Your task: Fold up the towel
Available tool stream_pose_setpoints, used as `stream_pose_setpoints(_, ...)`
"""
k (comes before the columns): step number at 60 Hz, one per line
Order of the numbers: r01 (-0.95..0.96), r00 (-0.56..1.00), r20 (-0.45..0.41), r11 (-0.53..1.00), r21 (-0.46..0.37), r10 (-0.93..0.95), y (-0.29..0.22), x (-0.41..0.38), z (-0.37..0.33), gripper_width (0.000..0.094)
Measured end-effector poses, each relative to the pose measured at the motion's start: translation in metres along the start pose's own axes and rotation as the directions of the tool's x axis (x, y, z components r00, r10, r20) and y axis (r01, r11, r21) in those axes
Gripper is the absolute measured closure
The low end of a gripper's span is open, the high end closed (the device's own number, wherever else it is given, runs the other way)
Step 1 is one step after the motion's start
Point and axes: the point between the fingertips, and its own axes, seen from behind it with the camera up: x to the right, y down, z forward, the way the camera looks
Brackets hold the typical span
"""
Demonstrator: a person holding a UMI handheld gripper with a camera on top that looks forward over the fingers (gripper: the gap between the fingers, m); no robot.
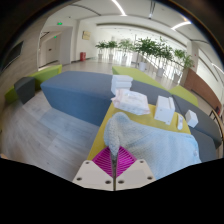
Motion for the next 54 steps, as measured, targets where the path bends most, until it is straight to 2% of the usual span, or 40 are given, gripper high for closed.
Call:
stream_pose_setpoints(2, -0.018, 1.0, -0.011, 0.999, 0.027, 0.019, -0.014, 0.015, 0.017, 0.0927)
stream_pose_setpoints(9, -0.035, 0.992, -0.117, 0.99, 0.133, 0.051, -0.054, 0.086, -0.028, 0.0928)
stream_pose_setpoints(15, -0.098, 0.976, -0.179, 0.982, 0.158, 0.126, -0.058, 0.154, -0.045, 0.0914)
stream_pose_setpoints(24, -0.224, 0.93, -0.279, 0.971, 0.085, 0.239, -0.006, 0.246, -0.038, 0.0903)
stream_pose_setpoints(30, -0.267, 0.899, -0.367, 0.963, -0.023, 0.24, 0.048, 0.29, -0.025, 0.0902)
stream_pose_setpoints(33, -0.283, 0.899, -0.363, 0.957, -0.055, 0.245, 0.064, 0.294, -0.019, 0.0901)
stream_pose_setpoints(37, -0.283, 0.905, -0.341, 0.958, -0.042, 0.252, 0.066, 0.295, -0.018, 0.0891)
stream_pose_setpoints(40, -0.289, 0.908, -0.328, 0.957, -0.038, 0.261, 0.059, 0.292, -0.024, 0.0816)
stream_pose_setpoints(43, -0.303, 0.907, -0.313, 0.953, -0.017, 0.283, 0.052, 0.291, -0.03, 0.0675)
stream_pose_setpoints(48, -0.306, 0.917, -0.266, 0.952, 0.009, 0.297, 0.037, 0.283, -0.05, 0.0197)
stream_pose_setpoints(49, -0.308, 0.922, -0.245, 0.951, 0.008, 0.301, 0.036, 0.28, -0.056, 0.0075)
stream_pose_setpoints(52, -0.319, 0.932, -0.177, 0.948, 0.006, 0.315, 0.027, 0.264, -0.073, 0.0124)
stream_pose_setpoints(54, -0.327, 0.936, -0.131, 0.945, 0.008, 0.326, 0.022, 0.253, -0.085, 0.0121)
